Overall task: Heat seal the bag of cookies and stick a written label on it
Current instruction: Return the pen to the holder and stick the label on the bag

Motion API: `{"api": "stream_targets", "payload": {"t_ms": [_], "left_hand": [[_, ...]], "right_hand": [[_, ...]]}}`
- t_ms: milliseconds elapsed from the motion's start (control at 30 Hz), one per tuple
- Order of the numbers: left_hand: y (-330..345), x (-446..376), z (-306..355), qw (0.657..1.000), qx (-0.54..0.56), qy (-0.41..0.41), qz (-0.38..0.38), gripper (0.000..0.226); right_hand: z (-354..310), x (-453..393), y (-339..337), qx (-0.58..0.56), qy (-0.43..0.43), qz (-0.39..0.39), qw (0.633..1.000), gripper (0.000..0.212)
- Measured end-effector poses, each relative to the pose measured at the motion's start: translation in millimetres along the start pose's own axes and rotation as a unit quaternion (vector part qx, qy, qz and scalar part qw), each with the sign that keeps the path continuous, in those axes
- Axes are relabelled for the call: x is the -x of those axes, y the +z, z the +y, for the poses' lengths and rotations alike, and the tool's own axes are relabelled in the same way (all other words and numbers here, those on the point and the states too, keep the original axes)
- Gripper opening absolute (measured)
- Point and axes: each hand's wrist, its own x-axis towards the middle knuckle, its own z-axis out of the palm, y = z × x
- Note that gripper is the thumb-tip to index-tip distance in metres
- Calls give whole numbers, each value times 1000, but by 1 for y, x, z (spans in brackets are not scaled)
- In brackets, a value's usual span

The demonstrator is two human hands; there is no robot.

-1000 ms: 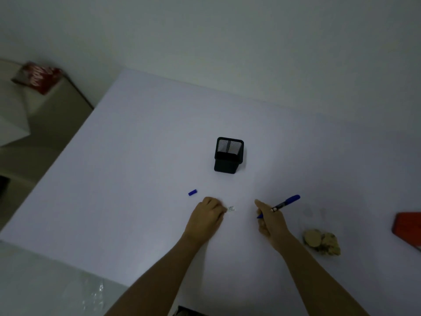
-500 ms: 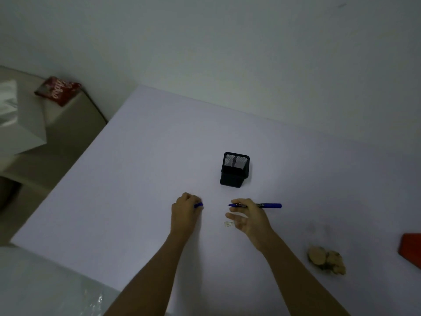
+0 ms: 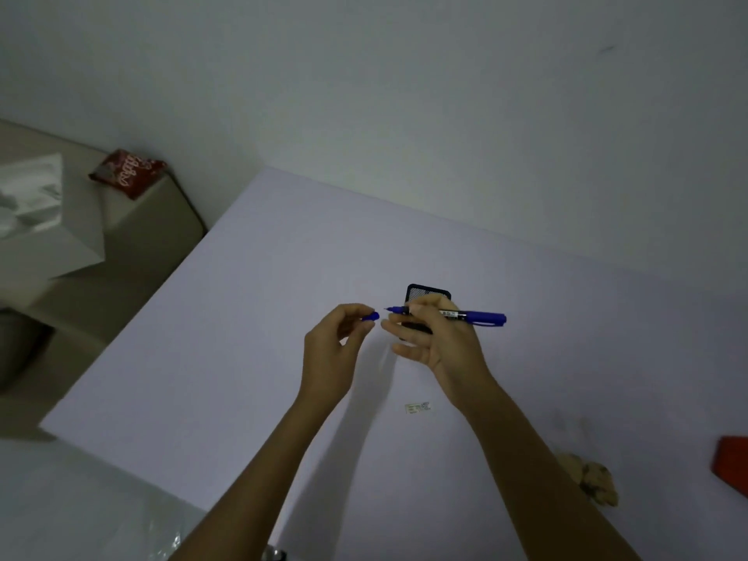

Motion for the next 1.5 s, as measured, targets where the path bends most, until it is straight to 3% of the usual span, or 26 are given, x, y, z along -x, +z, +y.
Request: {"api": "stream_targets", "payload": {"t_ms": [400, 667, 867, 1100, 1333, 1500], "left_hand": [[-20, -2, 44, 999, 30, 34, 7, 15], [-35, -5, 65, 993, 102, 0, -51, 14], [-37, -11, 82, 983, 173, -7, -67, 16], [-32, -18, 81, 984, 155, -5, -84, 15], [-22, -27, 83, 977, 184, -18, -106, 14], [-5, -57, 60, 980, 149, -43, -121, 24]], "right_hand": [[-31, 19, 28, 66, -37, -3, 997, 5], [-35, 22, 20, 124, -73, -4, 990, 9], [-35, 23, 23, 38, -94, -15, 995, 9], [-30, 19, 23, 6, -119, -18, 993, 9], [-35, 8, 11, 99, -137, -8, 986, 8], [-57, -18, -28, -17, -101, 58, 993, 14]]}}
